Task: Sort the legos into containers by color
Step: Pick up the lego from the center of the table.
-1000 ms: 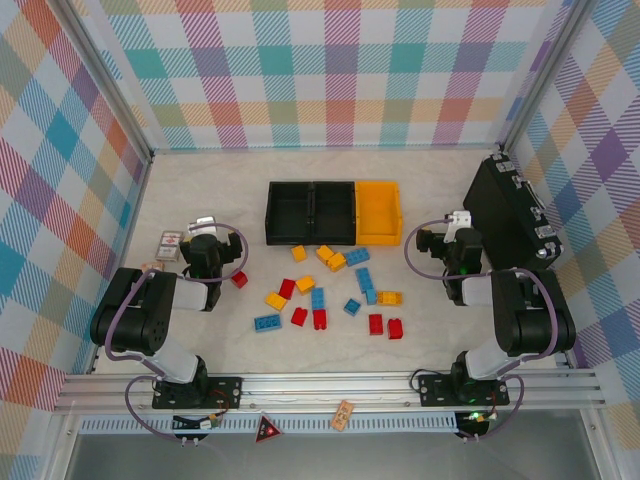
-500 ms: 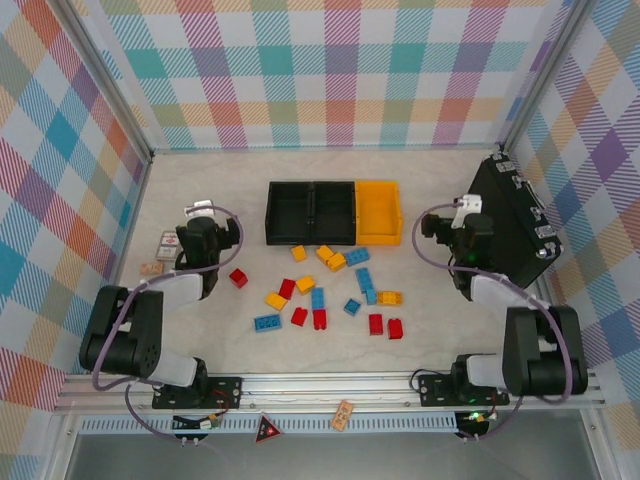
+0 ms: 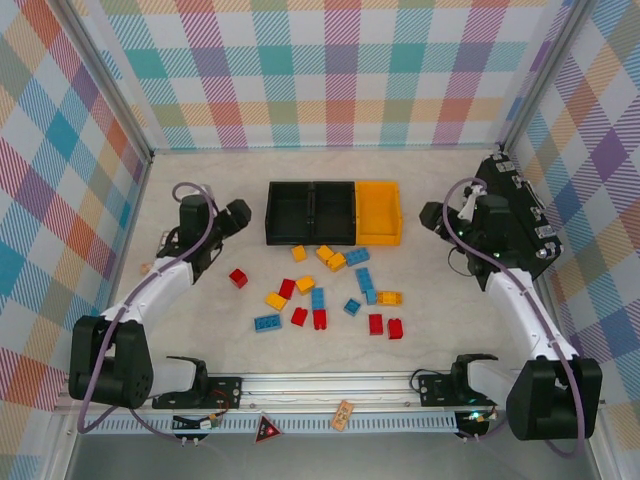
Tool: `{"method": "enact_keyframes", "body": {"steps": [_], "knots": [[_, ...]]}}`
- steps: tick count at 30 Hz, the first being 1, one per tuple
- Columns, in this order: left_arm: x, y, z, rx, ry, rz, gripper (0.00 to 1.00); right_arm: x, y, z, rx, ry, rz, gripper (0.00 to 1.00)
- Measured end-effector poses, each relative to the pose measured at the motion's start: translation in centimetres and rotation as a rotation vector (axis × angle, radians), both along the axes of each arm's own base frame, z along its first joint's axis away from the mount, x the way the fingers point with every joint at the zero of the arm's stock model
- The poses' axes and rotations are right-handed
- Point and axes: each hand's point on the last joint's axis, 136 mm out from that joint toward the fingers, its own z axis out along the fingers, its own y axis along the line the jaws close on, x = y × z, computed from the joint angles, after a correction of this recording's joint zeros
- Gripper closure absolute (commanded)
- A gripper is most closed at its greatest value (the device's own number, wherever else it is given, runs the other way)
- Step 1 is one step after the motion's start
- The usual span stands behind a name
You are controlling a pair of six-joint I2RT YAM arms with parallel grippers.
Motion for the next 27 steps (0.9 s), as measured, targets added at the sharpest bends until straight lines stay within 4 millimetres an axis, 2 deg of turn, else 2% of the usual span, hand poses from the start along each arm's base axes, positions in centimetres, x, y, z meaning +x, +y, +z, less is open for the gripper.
{"method": "enact_keyframes", "body": {"steps": [4, 7, 10, 16, 20, 27], "knots": [[-3.6, -4.1, -1.2, -0.061, 0.068, -0.165, 0.3, -2.5, 2.5, -2.8, -0.001, 0.146, 0.099, 0.42], [-6.3, -6.4, -2.2, -0.077, 0.113, -0.255, 0.3, -4.3, 5.0, -4.9, -0.038, 0.245, 0.186, 0.42], [-8.6, -8.3, -3.1, -0.089, 0.152, -0.322, 0.3, -5.9, 7.6, -7.2, -0.106, 0.336, 0.277, 0.41], [-11.8, -11.6, -4.3, -0.083, 0.216, -0.435, 0.29, -7.4, 10.7, -10.1, -0.245, 0.444, 0.387, 0.41], [-12.8, -12.3, -4.8, -0.06, 0.237, -0.457, 0.29, -7.1, 12.2, -11.3, -0.319, 0.477, 0.423, 0.42], [-13.3, -11.8, -6.6, -0.04, 0.28, -0.424, 0.28, -6.5, 14.7, -14.4, -0.426, 0.545, 0.477, 0.44]]}}
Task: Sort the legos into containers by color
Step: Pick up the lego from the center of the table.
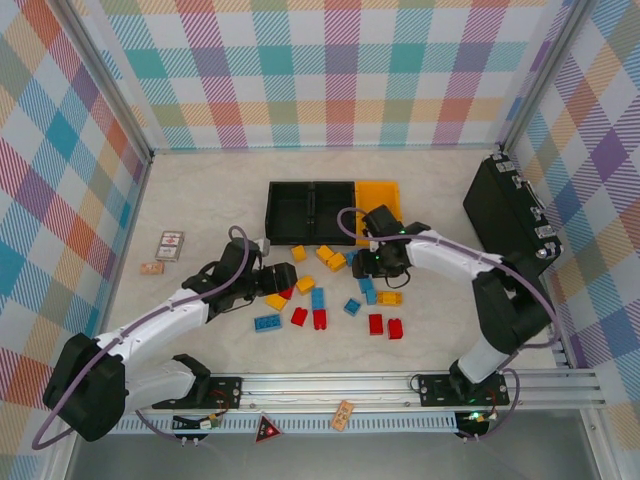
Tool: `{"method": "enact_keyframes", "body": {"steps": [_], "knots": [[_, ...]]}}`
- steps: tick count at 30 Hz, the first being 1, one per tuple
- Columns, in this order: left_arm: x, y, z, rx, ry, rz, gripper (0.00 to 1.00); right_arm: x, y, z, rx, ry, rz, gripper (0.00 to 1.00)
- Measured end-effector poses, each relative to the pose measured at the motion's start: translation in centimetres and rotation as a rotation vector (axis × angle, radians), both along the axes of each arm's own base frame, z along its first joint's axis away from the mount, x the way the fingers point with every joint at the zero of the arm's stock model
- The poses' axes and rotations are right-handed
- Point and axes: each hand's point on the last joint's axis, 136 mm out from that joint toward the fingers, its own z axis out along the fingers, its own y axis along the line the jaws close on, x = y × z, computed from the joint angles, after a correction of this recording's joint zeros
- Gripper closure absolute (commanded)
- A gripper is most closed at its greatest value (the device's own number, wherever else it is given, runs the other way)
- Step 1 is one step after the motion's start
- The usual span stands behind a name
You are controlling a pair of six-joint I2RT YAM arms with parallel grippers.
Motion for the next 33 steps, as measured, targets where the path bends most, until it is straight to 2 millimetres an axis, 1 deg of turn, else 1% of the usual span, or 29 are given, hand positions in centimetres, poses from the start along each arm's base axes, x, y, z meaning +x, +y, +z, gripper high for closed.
{"method": "enact_keyframes", "body": {"steps": [5, 8, 9, 13, 15, 21, 23, 26, 29, 31, 33], "knots": [[-0.1, 0.0, -0.7, 0.018, 0.017, 0.002, 0.28, 0.1, 1.1, -2.0, -0.06, 0.038, 0.03, 0.53], [-0.1, 0.0, -1.2, 0.03, 0.025, 0.004, 0.28, 0.1, 1.2, -2.9, -0.087, 0.052, 0.035, 0.63], [-0.1, 0.0, -1.3, 0.035, 0.027, 0.005, 0.28, 0.0, 1.2, -3.1, -0.093, 0.058, 0.034, 0.64], [0.0, 0.2, -1.6, 0.046, 0.032, 0.012, 0.28, 0.2, 1.4, -2.9, -0.099, 0.052, 0.041, 0.7], [0.0, 0.2, -1.7, 0.051, 0.034, 0.013, 0.28, 0.1, 1.4, -2.8, -0.107, 0.053, 0.045, 0.72], [-0.1, 0.2, -2.5, 0.068, 0.054, 0.011, 0.28, -0.1, 1.4, -2.4, -0.118, 0.055, 0.05, 0.73], [-0.1, 0.2, -2.7, 0.071, 0.058, 0.011, 0.28, -0.3, 1.4, -2.0, -0.116, 0.052, 0.052, 0.73], [-0.1, 0.2, -2.8, 0.073, 0.061, 0.011, 0.28, -0.4, 1.3, -0.4, -0.1, 0.029, 0.051, 0.73], [0.1, 0.1, -2.5, 0.069, 0.056, 0.011, 0.28, -0.1, 1.2, 2.2, -0.083, -0.018, 0.046, 0.73], [0.3, -0.1, -2.1, 0.063, 0.046, 0.01, 0.28, 0.7, 1.4, 4.3, -0.067, -0.064, 0.043, 0.73], [0.6, -0.4, -1.6, 0.056, 0.036, 0.008, 0.28, 1.8, 1.4, 5.9, -0.054, -0.106, 0.034, 0.73]]}}
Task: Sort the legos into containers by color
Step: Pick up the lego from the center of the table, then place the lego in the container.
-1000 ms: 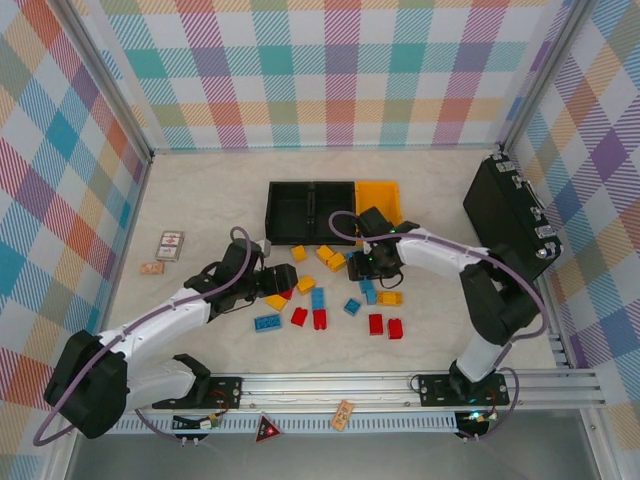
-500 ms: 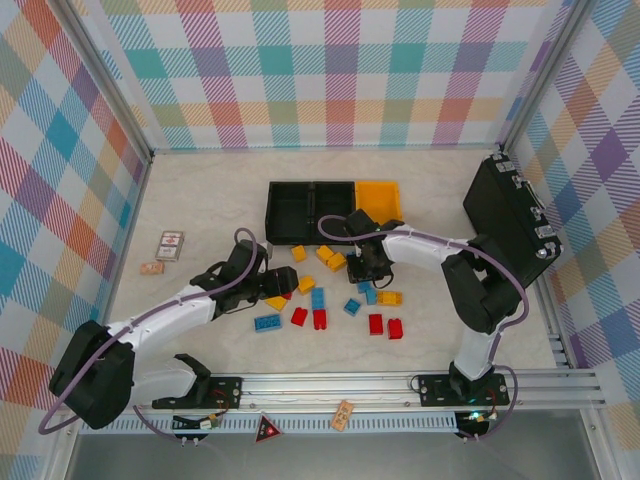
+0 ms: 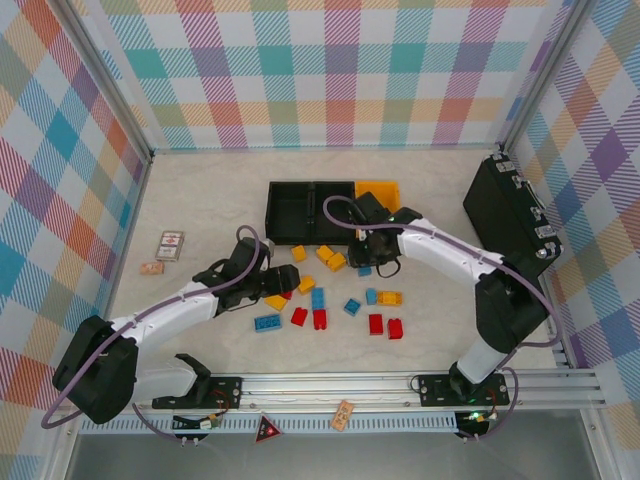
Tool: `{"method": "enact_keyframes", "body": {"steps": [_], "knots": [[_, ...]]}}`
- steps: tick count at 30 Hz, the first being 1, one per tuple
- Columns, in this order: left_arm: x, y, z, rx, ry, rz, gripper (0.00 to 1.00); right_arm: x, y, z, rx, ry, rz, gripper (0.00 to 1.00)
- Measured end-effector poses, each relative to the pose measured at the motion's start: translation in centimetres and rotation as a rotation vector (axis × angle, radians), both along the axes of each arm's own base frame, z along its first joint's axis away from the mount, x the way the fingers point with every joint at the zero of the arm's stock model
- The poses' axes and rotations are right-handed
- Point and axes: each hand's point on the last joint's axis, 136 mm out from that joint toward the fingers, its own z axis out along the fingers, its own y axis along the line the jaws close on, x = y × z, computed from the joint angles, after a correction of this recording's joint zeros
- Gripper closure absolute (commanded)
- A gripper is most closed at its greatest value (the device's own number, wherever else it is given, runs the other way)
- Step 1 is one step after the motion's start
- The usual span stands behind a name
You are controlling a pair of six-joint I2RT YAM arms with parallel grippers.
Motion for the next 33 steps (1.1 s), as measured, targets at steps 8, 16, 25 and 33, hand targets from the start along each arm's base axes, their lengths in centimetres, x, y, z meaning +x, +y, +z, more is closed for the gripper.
{"method": "enact_keyframes", "body": {"steps": [8, 16, 25, 33], "knots": [[0.6, -1.2, 1.7, -0.037, -0.033, -0.011, 0.28, 5.4, -2.0, 3.5, 0.011, -0.092, -0.096, 0.73], [0.2, -2.2, 1.9, -0.053, -0.037, -0.03, 0.28, 11.0, -4.6, 2.2, -0.01, -0.086, -0.204, 0.73], [-0.1, -2.5, 1.9, -0.052, -0.034, -0.031, 0.28, 14.3, -4.9, -1.6, -0.031, -0.025, -0.237, 0.7], [0.0, -2.4, 1.8, -0.044, -0.039, -0.025, 0.28, 15.0, -4.5, -3.2, -0.041, 0.004, -0.238, 0.68]]}}
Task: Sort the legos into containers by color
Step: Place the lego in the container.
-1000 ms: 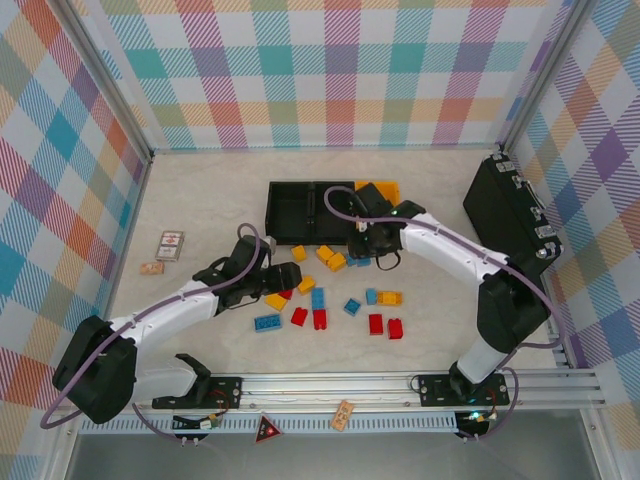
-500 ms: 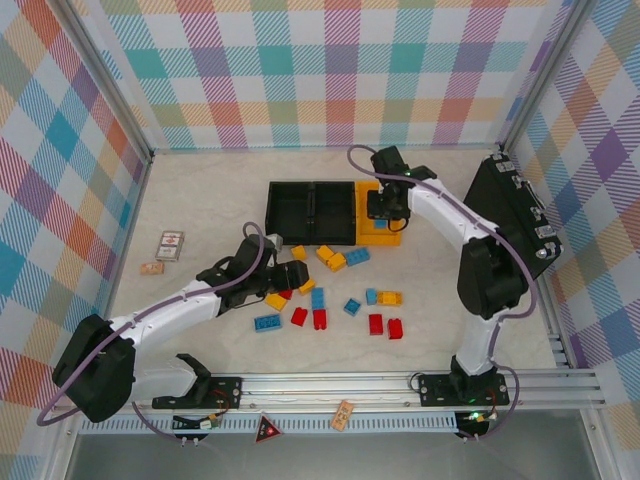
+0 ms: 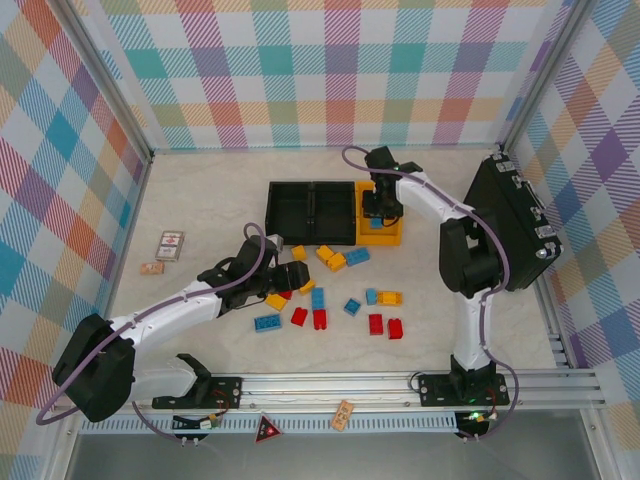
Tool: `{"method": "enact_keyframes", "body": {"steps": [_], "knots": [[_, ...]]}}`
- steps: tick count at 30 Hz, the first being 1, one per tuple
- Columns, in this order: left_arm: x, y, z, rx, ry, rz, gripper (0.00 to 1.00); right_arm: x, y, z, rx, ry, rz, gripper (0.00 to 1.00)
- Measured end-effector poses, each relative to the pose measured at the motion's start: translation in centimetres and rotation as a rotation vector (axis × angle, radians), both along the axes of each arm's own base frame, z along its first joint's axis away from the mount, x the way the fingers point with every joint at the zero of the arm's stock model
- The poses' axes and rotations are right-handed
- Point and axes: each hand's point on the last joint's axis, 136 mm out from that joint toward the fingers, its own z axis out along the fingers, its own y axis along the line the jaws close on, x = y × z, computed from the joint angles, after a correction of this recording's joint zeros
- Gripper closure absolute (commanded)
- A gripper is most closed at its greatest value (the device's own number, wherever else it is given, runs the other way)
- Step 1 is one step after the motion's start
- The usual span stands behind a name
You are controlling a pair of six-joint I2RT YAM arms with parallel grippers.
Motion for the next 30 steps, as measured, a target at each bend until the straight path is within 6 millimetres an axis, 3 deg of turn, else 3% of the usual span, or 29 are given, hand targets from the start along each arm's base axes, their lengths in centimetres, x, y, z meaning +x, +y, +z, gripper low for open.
{"method": "enact_keyframes", "body": {"steps": [10, 17, 23, 26, 30], "knots": [[-0.1, -0.1, -0.3, 0.006, 0.008, -0.005, 0.28, 0.7, 0.2, -0.5, -0.005, 0.003, -0.002, 0.65], [-0.1, -0.1, -0.3, 0.008, 0.006, -0.003, 0.27, 0.8, 0.1, -0.9, -0.013, 0.01, -0.018, 0.52], [0.0, 0.0, -0.3, 0.011, 0.004, 0.0, 0.27, 0.8, 0.0, -0.9, -0.015, 0.01, -0.027, 0.51], [0.0, 0.0, -0.3, 0.01, 0.004, 0.0, 0.27, 0.5, -0.1, -0.2, -0.009, -0.006, -0.028, 0.51], [0.0, 0.0, -0.3, 0.01, 0.004, 0.0, 0.27, -0.9, -0.7, 2.5, 0.009, -0.044, -0.027, 0.48]]}}
